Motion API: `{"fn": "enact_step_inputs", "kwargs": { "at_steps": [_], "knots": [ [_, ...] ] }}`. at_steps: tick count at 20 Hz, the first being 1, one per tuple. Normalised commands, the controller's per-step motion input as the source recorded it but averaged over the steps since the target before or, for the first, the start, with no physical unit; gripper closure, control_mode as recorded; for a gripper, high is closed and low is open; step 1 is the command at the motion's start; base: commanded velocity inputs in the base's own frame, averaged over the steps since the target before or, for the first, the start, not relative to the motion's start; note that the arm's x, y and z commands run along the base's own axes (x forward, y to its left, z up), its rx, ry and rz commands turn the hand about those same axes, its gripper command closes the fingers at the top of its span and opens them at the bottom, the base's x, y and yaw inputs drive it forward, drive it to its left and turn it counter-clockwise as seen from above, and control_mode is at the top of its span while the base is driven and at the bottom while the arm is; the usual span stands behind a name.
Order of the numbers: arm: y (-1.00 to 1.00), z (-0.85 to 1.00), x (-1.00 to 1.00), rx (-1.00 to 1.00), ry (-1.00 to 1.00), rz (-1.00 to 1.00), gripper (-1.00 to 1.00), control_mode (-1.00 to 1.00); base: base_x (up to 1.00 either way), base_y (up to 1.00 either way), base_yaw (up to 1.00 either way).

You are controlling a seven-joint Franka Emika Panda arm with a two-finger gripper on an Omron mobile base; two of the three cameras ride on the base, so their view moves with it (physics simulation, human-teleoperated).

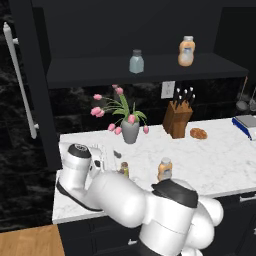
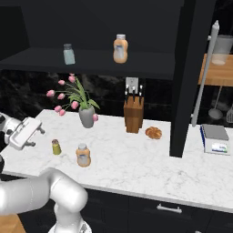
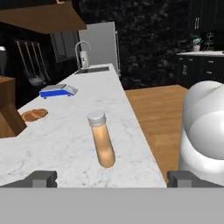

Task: Put the shaker and condiment bottle from the counter next to their counterparts in the cabinet.

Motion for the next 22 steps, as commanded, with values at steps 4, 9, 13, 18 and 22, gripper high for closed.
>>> {"fn": "enact_step_inputs", "kwargs": {
  "at_steps": [4, 9, 13, 18, 22],
  "knots": [
    [-0.21, -0.17, 0.0, 0.0, 0.0, 0.04, -1.0, -1.0, 0.0, 0.0, 0.0],
    [-0.37, -0.29, 0.0, 0.0, 0.0, 0.04, -1.0, -1.0, 0.0, 0.0, 0.0],
    [-0.31, -0.17, 0.0, 0.0, 0.0, 0.03, -1.0, -1.0, 0.0, 0.0, 0.0],
    [-0.1, 0.0, 0.08, 0.0, 0.0, 0.01, -1.0, -1.0, 0.0, 0.0, 0.0],
    [0.0, 0.0, 0.24, 0.0, 0.02, 0.0, -1.0, -1.0, 0.0, 0.0, 0.0]
  ]
}}
